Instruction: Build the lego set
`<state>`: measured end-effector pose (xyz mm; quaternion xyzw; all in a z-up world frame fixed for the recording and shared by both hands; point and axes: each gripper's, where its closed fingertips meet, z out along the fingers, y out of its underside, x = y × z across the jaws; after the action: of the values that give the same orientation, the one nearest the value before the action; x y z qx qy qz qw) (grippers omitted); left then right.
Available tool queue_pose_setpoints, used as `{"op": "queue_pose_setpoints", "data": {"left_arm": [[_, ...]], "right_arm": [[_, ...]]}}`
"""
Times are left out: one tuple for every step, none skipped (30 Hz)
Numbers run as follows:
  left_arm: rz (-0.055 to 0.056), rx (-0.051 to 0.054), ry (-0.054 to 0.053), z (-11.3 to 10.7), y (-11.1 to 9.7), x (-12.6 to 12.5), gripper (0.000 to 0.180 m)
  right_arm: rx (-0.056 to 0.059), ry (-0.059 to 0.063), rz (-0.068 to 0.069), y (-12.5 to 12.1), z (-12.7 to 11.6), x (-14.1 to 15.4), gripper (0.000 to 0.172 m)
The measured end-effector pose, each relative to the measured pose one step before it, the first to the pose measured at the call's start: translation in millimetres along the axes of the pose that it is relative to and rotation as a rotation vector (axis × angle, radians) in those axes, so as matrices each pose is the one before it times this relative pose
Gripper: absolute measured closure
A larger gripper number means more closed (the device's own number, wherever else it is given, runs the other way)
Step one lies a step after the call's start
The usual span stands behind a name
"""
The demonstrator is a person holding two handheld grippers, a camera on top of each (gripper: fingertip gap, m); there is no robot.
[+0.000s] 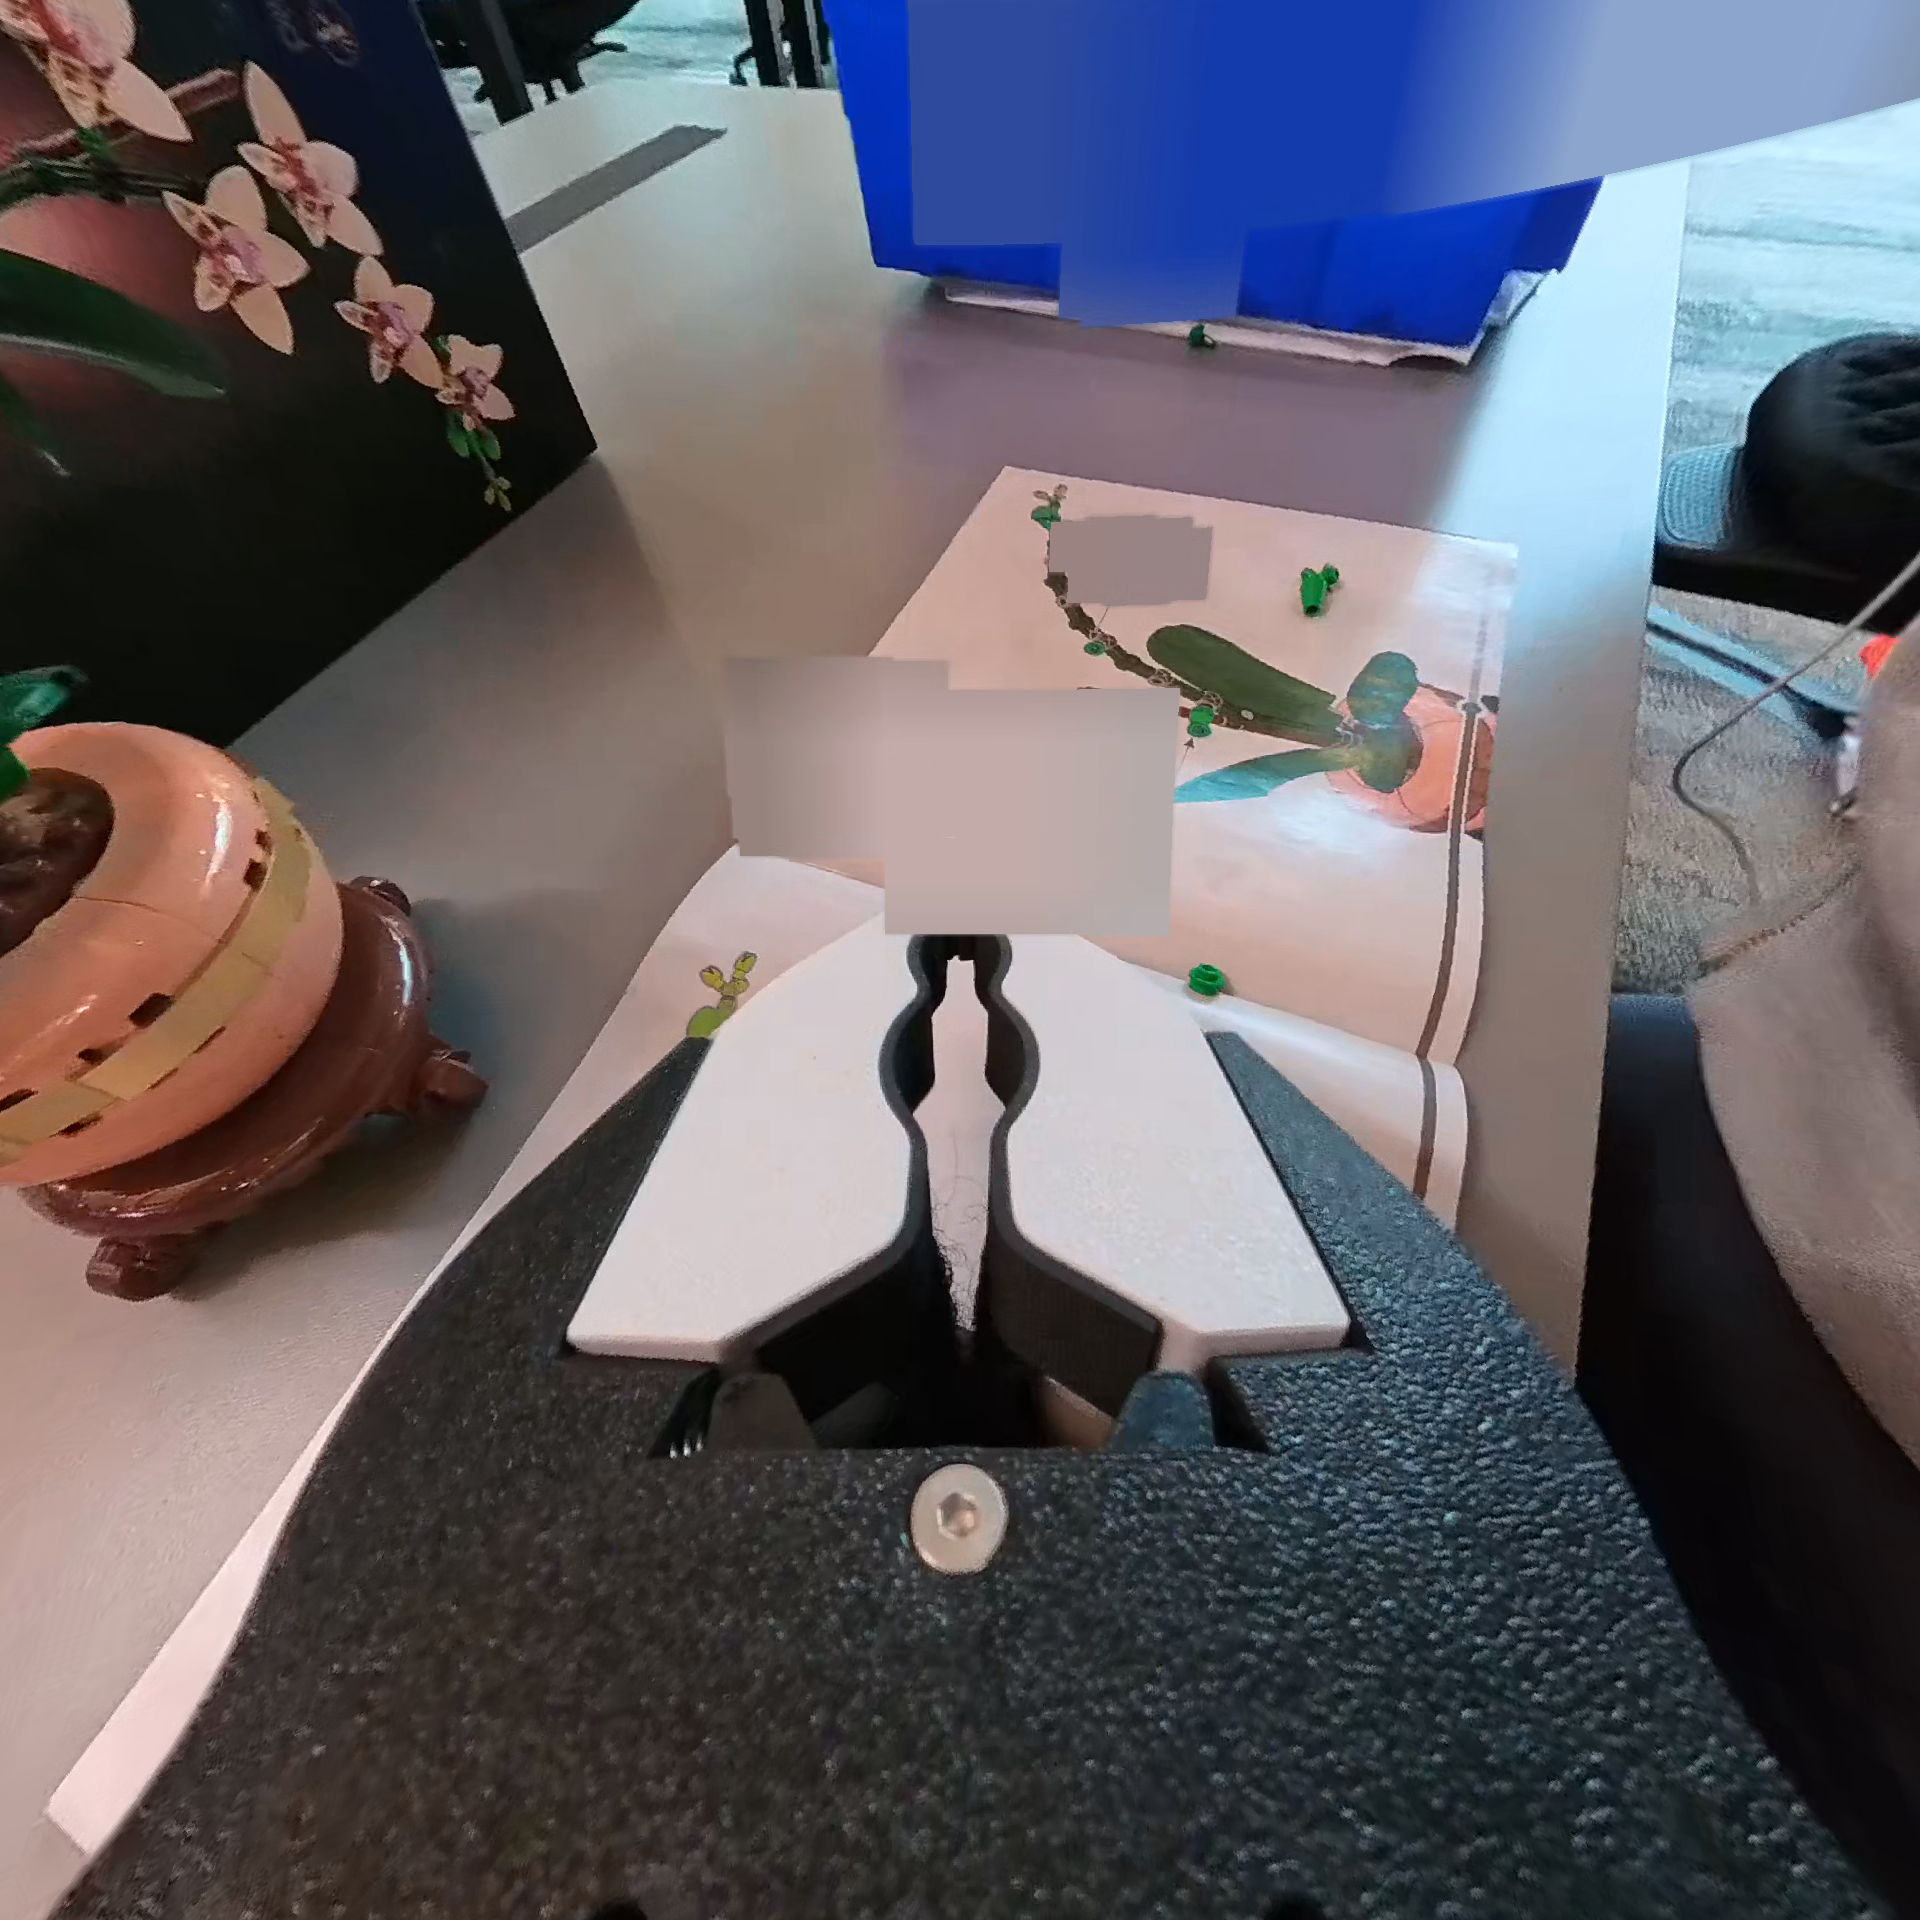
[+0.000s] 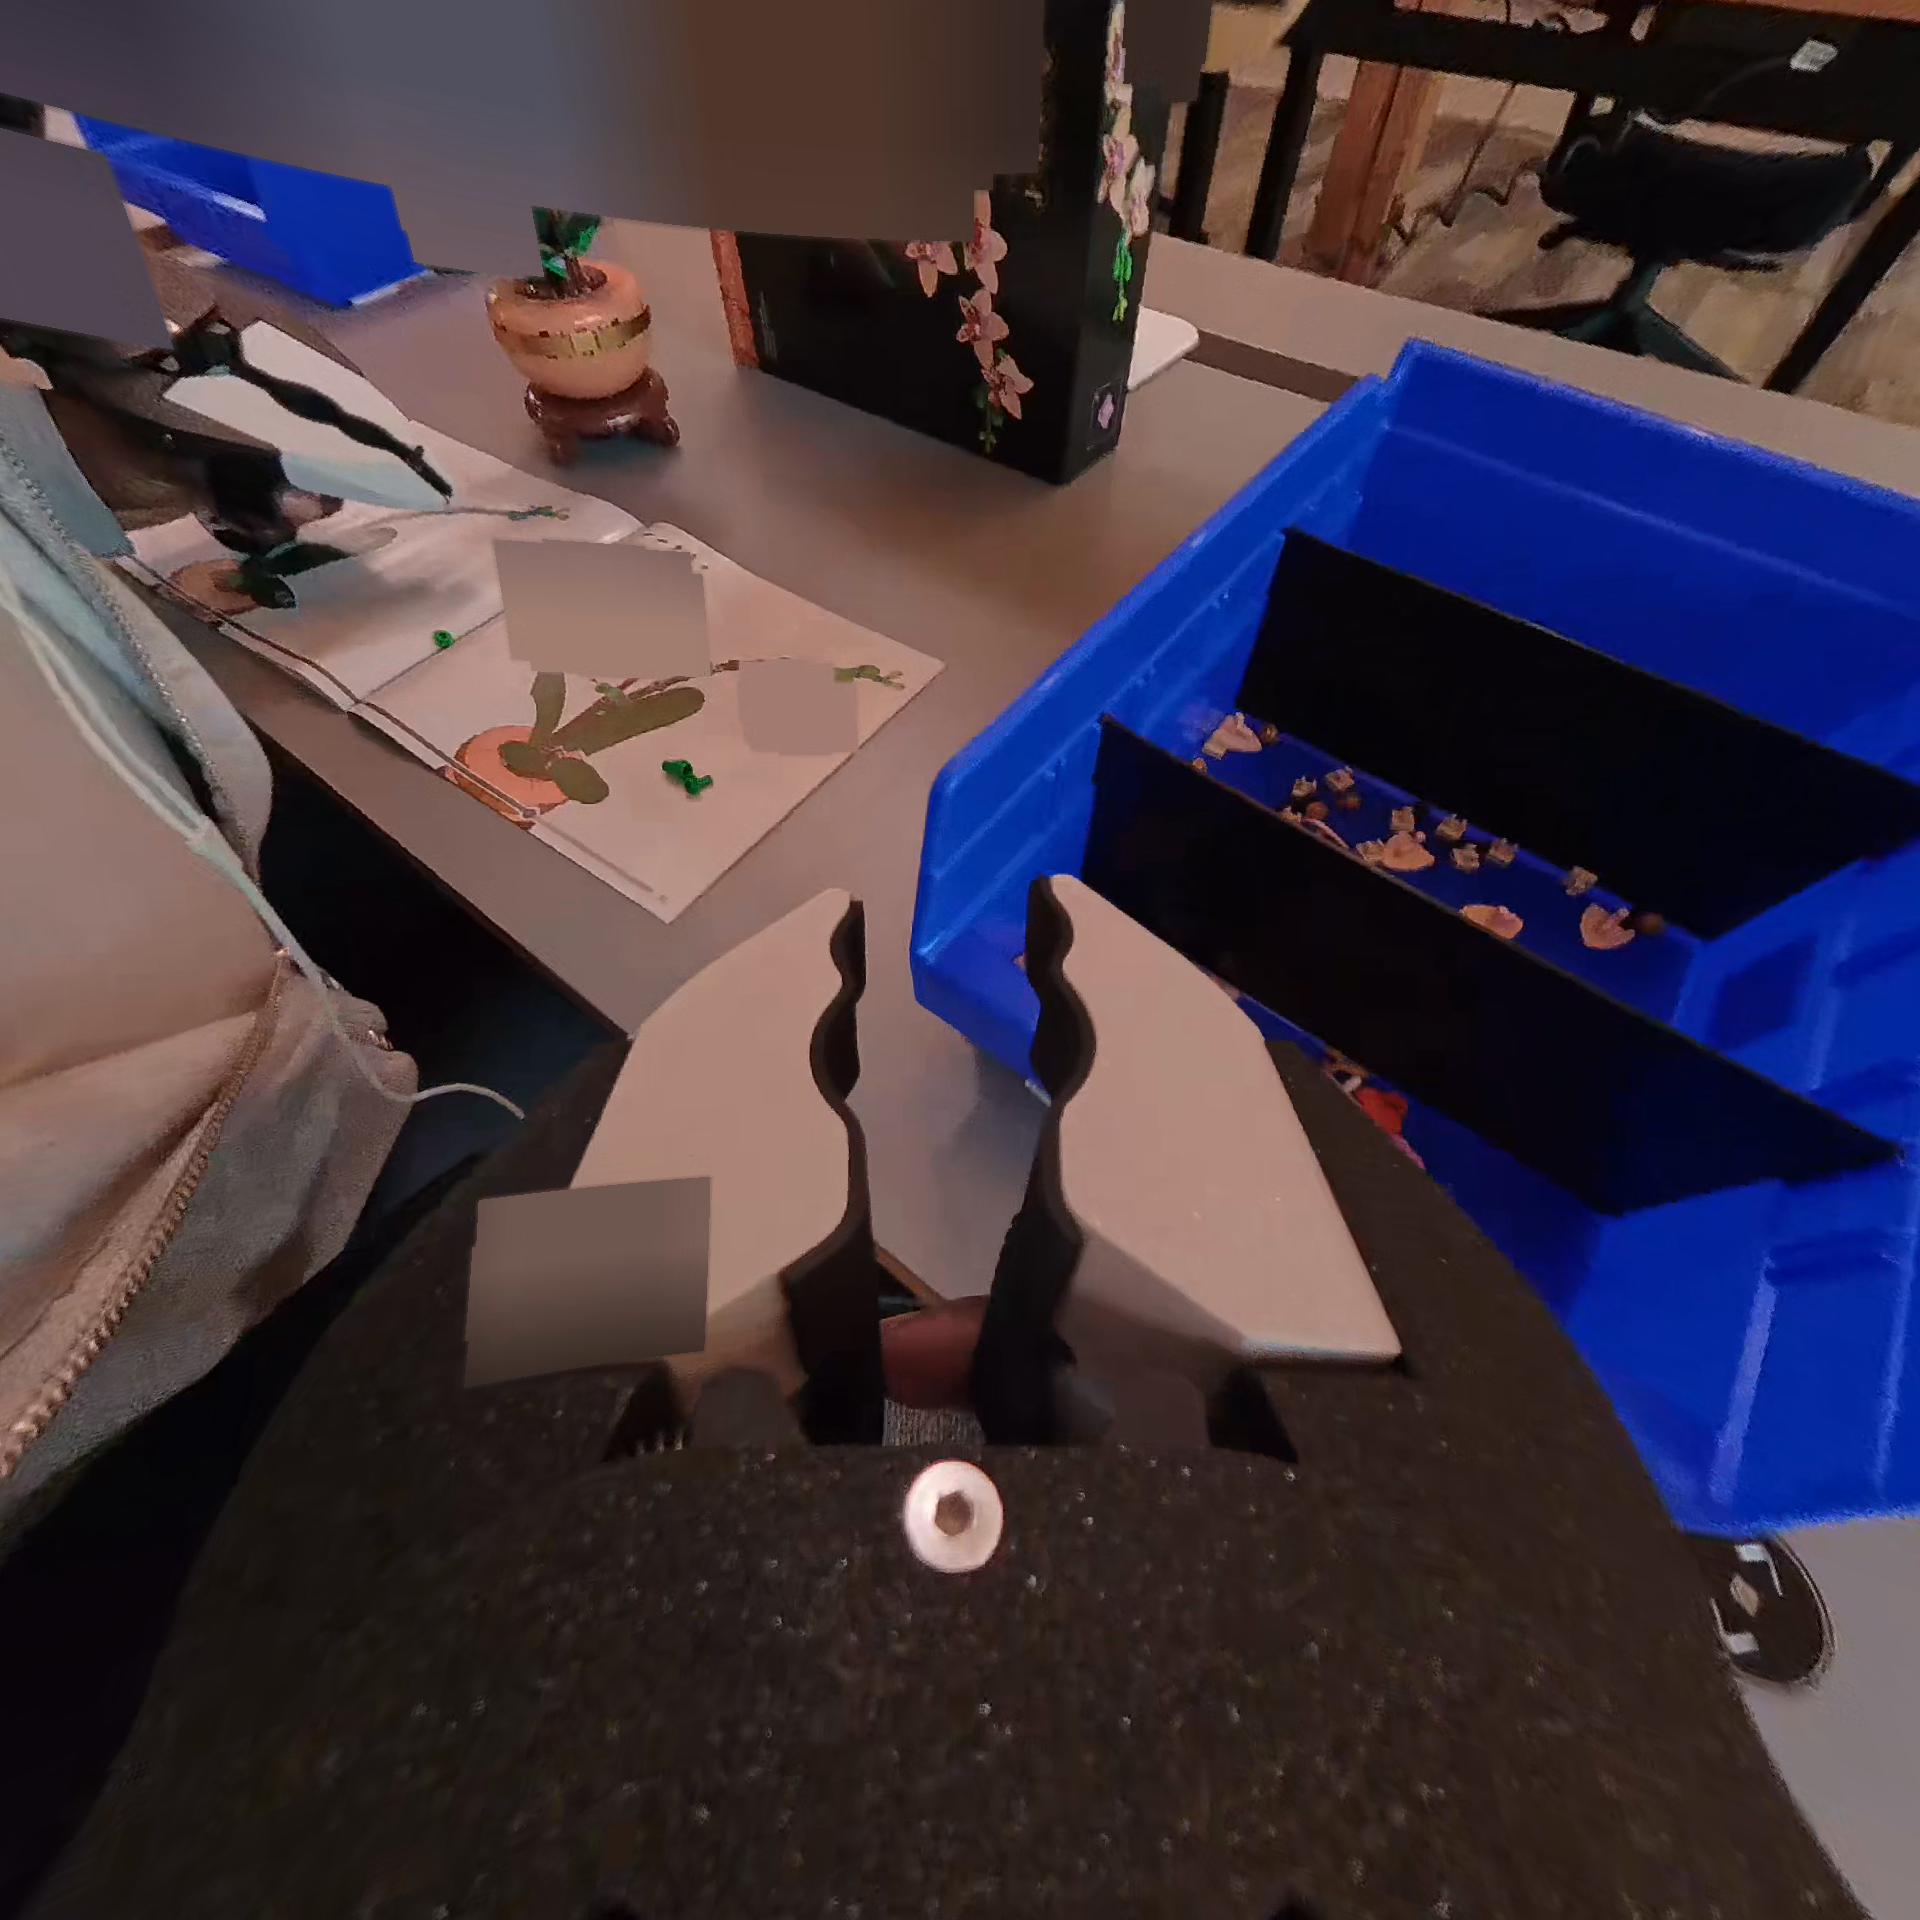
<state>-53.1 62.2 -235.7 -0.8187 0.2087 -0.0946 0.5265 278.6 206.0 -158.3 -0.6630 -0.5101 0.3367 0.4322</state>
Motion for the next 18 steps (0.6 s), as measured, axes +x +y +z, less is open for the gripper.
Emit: {"op": "queue_pose_setpoints", "data": {"left_arm": [[-0.0093,0.0093,-0.0036,-1.01,-0.98,-1.28,0.177],[-0.0104,0.0060,-0.0042,-0.69,-0.49,-1.50,0.177],[-0.0116,0.0028,-0.0043,-0.38,-0.33,-1.60,0.177],[-0.0124,-0.0003,-0.0025,-0.01,0.02,-1.54,0.177],[-0.0129,-0.0026,-0.0019,0.45,0.34,-1.44,0.177],[-0.0126,-0.0031,-0.0016,0.25,0.34,-1.48,0.177],[-0.0114,-0.0019,-0.0008,0.16,0.24,-1.15,0.177],[-0.0103,0.0001,-0.0009,0.06,0.07,-1.13,0.177],[-0.0101,0.0025,-0.0019,-0.27,-0.25,-1.08,0.177],[-0.0111,0.0042,-0.0028,-0.50,-0.44,-1.42,0.177],[-0.0119,0.0045,-0.0027,-0.44,-0.51,-1.26,0.177],[-0.0111,0.0038,-0.0031,-0.31,-0.53,-1.44,0.177],[-0.0092,0.0019,-0.0014,0.06,-0.17,-0.88,0.177],[-0.0058,-0.0013,0.0017,0.18,0.20,-0.43,0.177],[-0.0039,-0.0039,0.0036,0.33,0.53,0.20,0.177],[-0.0039,-0.0030,0.0042,0.17,0.36,1.20,0.177],[-0.0035,-0.0021,0.0040,0.39,0.24,0.66,0.177],[-0.0038,-0.0017,0.0042,0.20,0.12,0.03,0.177]], "right_arm": [[0.0167,-0.0215,-0.0045,-1.98,5.43,-1.22,0.140],[0.0024,-0.0282,-0.0077,0.43,5.41,-3.66,0.137],[-0.0017,-0.0173,-0.0090,-0.74,7.45,-1.47,0.133],[-0.0092,-0.0049,-0.0049,-0.28,8.36,0.51,0.131],[-0.0090,0.0044,-0.0012,-0.63,8.92,2.10,0.128],[-0.0199,0.0020,0.0034,0.84,8.00,1.65,0.126],[-0.0438,0.0250,0.0077,3.33,7.17,5.78,0.128],[-0.0492,0.0215,-0.0111,2.82,9.15,4.17,0.131],[-0.0441,-0.0187,-0.0394,3.46,6.21,-2.78,0.141],[-0.0332,-0.0072,-0.0472,2.24,4.39,-2.41,0.145],[-0.0187,0.0025,-0.0454,0.03,1.19,-1.06,0.145],[-0.0248,0.0027,-0.0484,1.46,-1.66,0.01,0.146],[-0.0151,-0.0105,-0.0523,2.21,-4.44,-0.66,0.147],[-0.0095,-0.0371,-0.0378,4.55,-6.42,-3.11,0.147],[0.0033,-0.0477,-0.0088,4.96,-7.77,-4.07,0.148],[0.0127,-0.0502,0.0153,5.22,-8.23,-4.36,0.149],[0.0127,-0.0496,0.0365,5.74,-8.00,-4.33,0.151],[0.0098,-0.0412,0.0479,5.91,-7.44,-3.50,0.154]]}}
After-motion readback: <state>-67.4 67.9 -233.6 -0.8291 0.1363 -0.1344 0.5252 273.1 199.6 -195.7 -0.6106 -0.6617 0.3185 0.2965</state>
